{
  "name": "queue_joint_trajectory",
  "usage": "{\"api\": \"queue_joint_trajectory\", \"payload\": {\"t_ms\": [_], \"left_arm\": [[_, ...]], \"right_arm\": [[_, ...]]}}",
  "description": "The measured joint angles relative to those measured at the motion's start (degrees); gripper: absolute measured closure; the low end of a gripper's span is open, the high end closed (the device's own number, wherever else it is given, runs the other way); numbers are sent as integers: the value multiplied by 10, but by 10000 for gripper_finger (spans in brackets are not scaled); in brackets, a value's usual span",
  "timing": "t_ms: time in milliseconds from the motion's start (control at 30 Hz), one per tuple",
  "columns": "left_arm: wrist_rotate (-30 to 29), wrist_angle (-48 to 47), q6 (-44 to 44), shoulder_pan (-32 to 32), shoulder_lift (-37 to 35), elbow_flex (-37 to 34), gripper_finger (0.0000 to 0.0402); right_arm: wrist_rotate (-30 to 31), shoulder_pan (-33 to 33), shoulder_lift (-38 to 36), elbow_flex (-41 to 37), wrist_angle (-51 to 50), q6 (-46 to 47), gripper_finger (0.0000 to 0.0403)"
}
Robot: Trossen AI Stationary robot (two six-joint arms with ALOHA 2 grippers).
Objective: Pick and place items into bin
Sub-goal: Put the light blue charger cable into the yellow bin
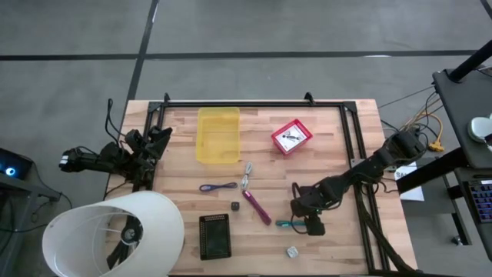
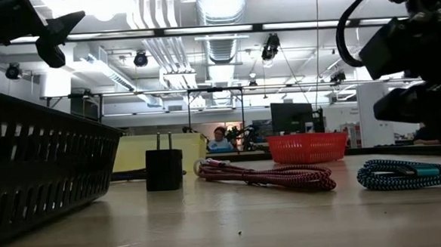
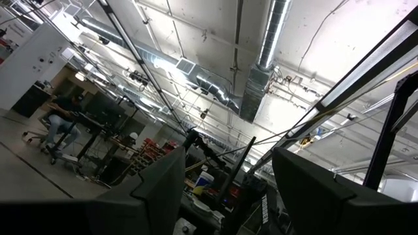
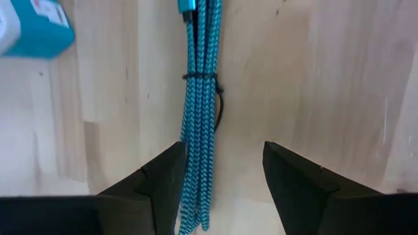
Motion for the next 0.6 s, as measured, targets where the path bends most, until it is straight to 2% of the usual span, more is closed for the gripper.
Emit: {"api": "queue_joint_trajectory", "payload": {"t_ms": [267,467,600], "left_arm": [[0,0,0,0,0,0,187],[0,0,0,0,0,0,187],[0,0,0,0,0,0,187]], "right_arm": [[-2,0,2,-2,2,-39,221],[-65,0,36,0,29,-52,251],[-70,0,47,2,44,-43,278]]}}
